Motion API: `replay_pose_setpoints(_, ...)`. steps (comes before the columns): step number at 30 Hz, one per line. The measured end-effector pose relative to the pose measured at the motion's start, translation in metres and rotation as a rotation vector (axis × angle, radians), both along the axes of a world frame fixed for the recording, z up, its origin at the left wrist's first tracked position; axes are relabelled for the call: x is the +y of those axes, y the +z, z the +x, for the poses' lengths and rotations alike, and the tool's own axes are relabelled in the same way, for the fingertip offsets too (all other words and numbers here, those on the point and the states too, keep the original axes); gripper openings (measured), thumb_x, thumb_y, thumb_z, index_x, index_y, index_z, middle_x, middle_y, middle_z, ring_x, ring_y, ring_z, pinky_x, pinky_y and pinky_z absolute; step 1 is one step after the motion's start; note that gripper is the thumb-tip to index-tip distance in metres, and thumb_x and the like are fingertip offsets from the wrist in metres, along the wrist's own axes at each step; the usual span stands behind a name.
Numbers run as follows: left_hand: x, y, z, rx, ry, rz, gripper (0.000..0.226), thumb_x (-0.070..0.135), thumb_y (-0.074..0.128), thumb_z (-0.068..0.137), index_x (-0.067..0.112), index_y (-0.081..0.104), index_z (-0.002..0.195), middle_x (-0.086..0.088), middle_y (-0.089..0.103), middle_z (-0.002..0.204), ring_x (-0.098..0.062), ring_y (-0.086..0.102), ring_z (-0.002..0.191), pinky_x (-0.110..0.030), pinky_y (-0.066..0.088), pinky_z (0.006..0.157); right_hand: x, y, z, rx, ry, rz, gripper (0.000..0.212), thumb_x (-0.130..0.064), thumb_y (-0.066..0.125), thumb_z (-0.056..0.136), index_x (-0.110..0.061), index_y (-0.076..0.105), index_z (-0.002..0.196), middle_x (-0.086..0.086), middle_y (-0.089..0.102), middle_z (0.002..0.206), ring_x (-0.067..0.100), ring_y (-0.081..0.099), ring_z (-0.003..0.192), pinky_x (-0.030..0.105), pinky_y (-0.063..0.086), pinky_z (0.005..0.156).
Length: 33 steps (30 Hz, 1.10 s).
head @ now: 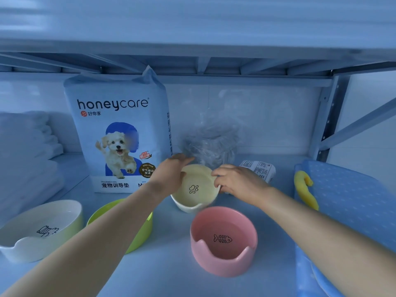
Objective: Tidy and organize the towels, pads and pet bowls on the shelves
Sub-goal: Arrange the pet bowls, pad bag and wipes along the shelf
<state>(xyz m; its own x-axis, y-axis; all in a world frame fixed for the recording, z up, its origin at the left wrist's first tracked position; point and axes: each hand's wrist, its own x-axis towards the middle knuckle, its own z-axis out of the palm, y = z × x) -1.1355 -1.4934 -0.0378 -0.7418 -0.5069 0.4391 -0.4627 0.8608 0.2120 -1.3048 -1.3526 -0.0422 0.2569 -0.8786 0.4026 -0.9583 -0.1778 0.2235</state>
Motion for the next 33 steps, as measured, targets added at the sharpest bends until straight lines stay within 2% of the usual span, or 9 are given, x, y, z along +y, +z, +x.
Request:
replay_pose_setpoints(2,0.004,-0.003,0.004,-0.022,-0.035,0.001,0.046,0.011,0.051,0.092,0.027,0.046,0.135,0.000,0.037,0.144,-0.019,0.043,0.127,-0.025,0.033,0.100,-0.002,-0.005,0.001,-0.052,-0.018,0.019,0.008,-0.010,0.068,0.076,-0.011,0.069,0.084,0.005,0.067,0.092,0.028,0.061,0.089,0.038,0.053,0.067)
replay_pose_setpoints(4,0.011,-0.007,0.009,-0.001,-0.102,0.037,0.036,0.015,0.052,0.092,0.025,0.055,0.127,0.002,0.048,0.135,-0.016,0.049,0.119,-0.019,0.034,0.094,-0.005,-0.005,0.004,-0.104,-0.049,0.027,0.012,-0.013,0.066,0.081,-0.012,0.069,0.093,0.002,0.067,0.098,0.025,0.059,0.094,0.036,0.050,0.074)
replay_pose_setpoints(7,0.022,-0.009,0.018,0.022,-0.160,0.168,0.026,0.021,0.050,0.094,0.025,0.062,0.116,0.006,0.066,0.111,-0.009,0.062,0.090,-0.017,0.042,0.077,-0.010,-0.003,0.007,-0.109,-0.084,0.083,0.016,-0.019,0.061,0.086,-0.015,0.068,0.099,0.000,0.065,0.102,0.020,0.058,0.097,0.031,0.045,0.076)
replay_pose_setpoints(9,0.025,-0.011,0.024,0.028,-0.155,0.217,0.024,0.025,0.048,0.094,0.028,0.061,0.114,0.011,0.068,0.100,-0.007,0.062,0.077,-0.022,0.047,0.073,-0.012,-0.005,0.009,-0.126,-0.100,0.120,0.017,-0.022,0.061,0.086,-0.015,0.067,0.100,0.001,0.064,0.100,0.021,0.057,0.097,0.033,0.045,0.077)
replay_pose_setpoints(16,0.028,-0.024,0.033,-0.014,-0.103,0.179,0.022,0.031,0.050,0.092,0.035,0.062,0.111,0.012,0.068,0.096,-0.009,0.061,0.090,-0.031,0.050,0.081,-0.009,-0.011,0.010,-0.219,-0.133,0.157,0.022,-0.034,0.066,0.083,-0.019,0.067,0.100,-0.002,0.062,0.097,0.017,0.054,0.097,0.031,0.043,0.075)
replay_pose_setpoints(19,0.029,-0.027,0.032,-0.015,-0.089,0.168,0.021,0.031,0.053,0.090,0.036,0.063,0.109,0.013,0.066,0.091,-0.010,0.061,0.087,-0.030,0.050,0.079,-0.008,-0.007,0.010,-0.230,-0.155,0.188,0.023,-0.039,0.069,0.079,-0.025,0.067,0.097,-0.007,0.063,0.097,0.016,0.056,0.093,0.031,0.045,0.074)
replay_pose_setpoints(23,0.031,-0.024,0.030,-0.026,-0.096,0.139,0.019,0.032,0.055,0.089,0.034,0.064,0.106,0.015,0.062,0.083,-0.008,0.059,0.081,-0.029,0.049,0.077,0.001,0.004,-0.001,-0.291,-0.182,0.215,0.041,-0.046,0.072,0.074,-0.028,0.064,0.110,-0.013,0.063,0.104,0.007,0.053,0.092,0.027,0.045,0.079)
replay_pose_setpoints(28,0.031,-0.020,0.023,0.029,-0.094,0.154,0.016,0.038,0.055,0.086,0.035,0.066,0.097,0.020,0.062,0.084,-0.002,0.060,0.082,-0.030,0.051,0.076,0.024,0.022,-0.036,-0.311,-0.293,0.134,0.039,-0.041,0.072,0.075,-0.026,0.064,0.110,-0.010,0.064,0.106,0.012,0.056,0.098,0.025,0.042,0.082)
replay_pose_setpoints(33,0.042,-0.011,0.002,0.054,-0.128,0.144,0.015,0.031,0.056,0.087,0.032,0.067,0.098,0.019,0.064,0.089,0.000,0.060,0.083,-0.026,0.050,0.076,0.042,0.023,-0.056,-0.312,-0.386,0.149,0.042,-0.043,0.072,0.075,-0.027,0.063,0.113,-0.009,0.062,0.112,0.015,0.055,0.104,0.029,0.044,0.087)
